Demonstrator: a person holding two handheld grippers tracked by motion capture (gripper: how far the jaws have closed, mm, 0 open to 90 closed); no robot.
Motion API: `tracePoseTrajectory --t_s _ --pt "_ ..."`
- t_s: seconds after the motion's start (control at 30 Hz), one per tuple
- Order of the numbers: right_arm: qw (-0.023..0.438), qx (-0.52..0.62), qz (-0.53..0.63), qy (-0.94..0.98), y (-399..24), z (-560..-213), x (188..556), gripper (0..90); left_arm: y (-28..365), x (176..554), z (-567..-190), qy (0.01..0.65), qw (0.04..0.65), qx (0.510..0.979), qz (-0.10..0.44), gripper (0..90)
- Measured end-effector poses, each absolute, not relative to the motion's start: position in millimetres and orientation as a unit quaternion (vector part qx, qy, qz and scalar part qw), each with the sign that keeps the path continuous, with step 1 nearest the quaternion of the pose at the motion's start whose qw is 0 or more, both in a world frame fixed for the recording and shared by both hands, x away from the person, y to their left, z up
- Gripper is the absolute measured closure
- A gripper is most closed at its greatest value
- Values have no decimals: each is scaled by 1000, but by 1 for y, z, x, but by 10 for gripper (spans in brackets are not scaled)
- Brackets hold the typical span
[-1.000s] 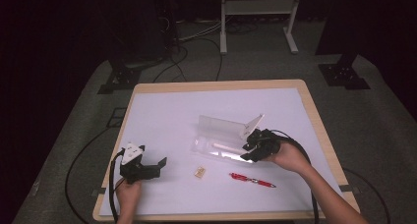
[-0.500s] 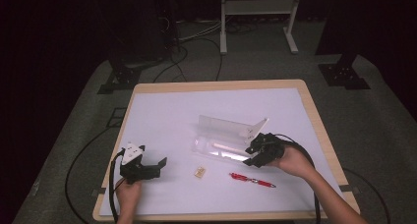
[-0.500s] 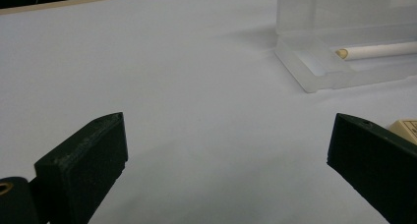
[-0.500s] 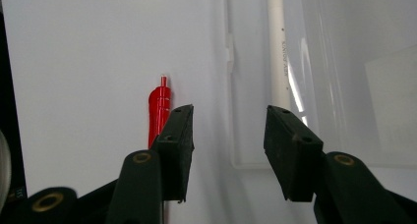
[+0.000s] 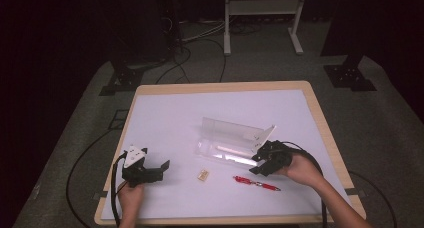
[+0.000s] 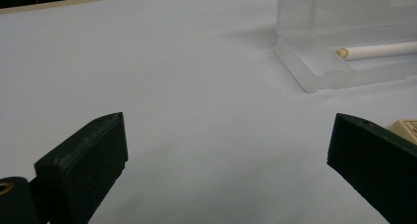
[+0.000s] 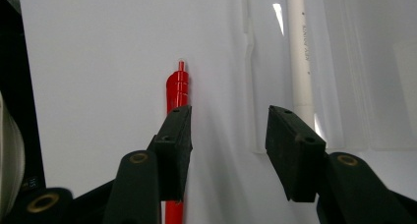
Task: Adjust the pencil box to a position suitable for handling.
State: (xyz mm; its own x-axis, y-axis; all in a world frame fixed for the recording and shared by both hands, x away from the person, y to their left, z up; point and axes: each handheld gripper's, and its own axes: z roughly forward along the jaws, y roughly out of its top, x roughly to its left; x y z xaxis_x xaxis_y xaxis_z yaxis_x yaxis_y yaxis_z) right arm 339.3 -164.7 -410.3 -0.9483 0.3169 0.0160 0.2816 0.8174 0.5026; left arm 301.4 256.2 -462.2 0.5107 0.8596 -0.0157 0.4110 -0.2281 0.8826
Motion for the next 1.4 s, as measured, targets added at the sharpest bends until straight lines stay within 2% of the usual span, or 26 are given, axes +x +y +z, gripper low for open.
tracePoseTrajectory --t_s 0.8,1.4 --pt "7 150 248 957 -167 -433 319 582 256 301 -462 426 448 745 250 13" --pt "11 143 224 964 -166 -442 309 616 256 301 -462 426 448 746 250 13"
